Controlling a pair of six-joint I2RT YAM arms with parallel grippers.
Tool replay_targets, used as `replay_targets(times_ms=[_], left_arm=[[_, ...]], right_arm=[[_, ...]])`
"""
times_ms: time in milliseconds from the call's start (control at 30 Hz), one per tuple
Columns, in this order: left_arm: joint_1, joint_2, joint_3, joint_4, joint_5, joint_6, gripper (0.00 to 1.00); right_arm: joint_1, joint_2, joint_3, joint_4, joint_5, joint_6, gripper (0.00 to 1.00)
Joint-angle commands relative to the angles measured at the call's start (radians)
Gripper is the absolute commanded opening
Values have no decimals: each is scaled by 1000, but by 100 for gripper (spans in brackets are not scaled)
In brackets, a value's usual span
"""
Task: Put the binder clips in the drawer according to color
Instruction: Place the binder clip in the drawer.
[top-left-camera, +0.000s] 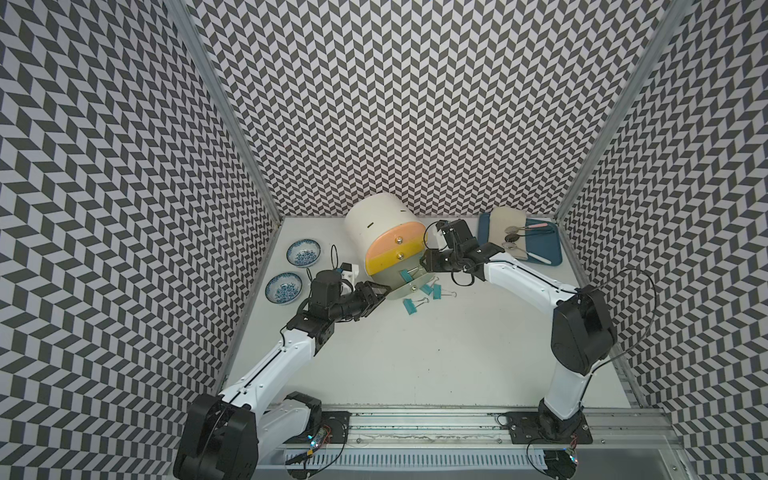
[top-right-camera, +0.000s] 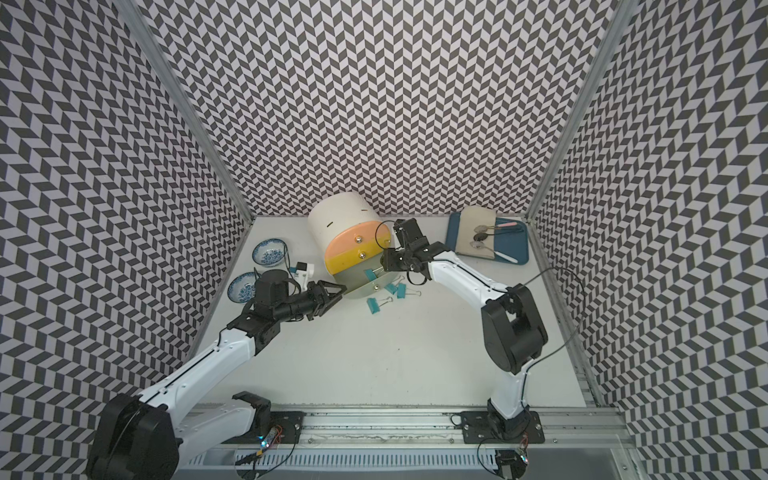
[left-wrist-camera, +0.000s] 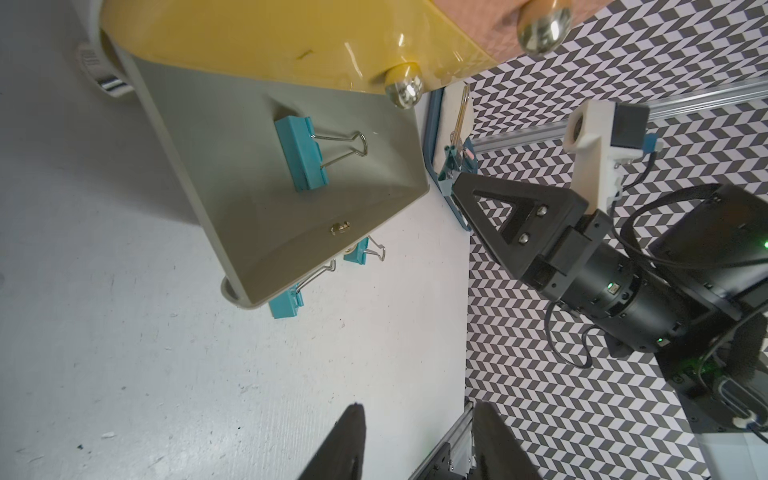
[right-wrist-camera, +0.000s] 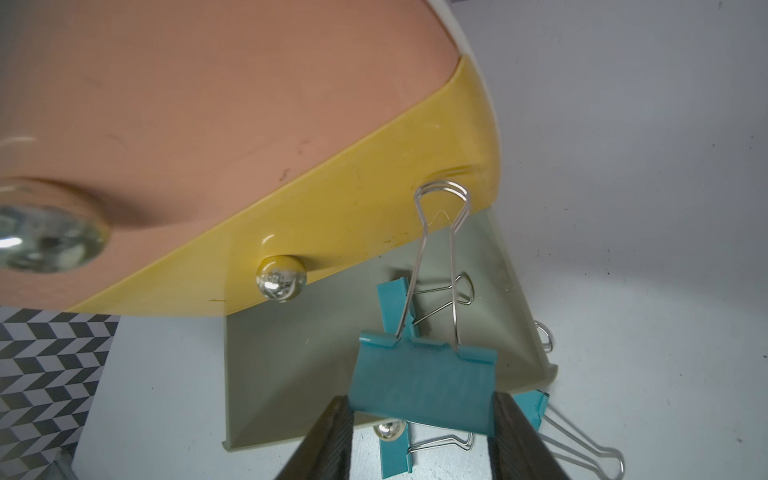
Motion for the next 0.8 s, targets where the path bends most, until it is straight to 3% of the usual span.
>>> replay_targets(times_ms=[0,500,767], left_arm=[[-3,4,29,26,1,18,46],[-2,-3,37,16,-3,17,46],[-2,-31,33,-2,-17,14,46]], right_arm=[[-3,16,31,6,-6,-17,50],[-6,10,31,14,6,-26,67],[-23,-29,-3,25,10,-22,68]])
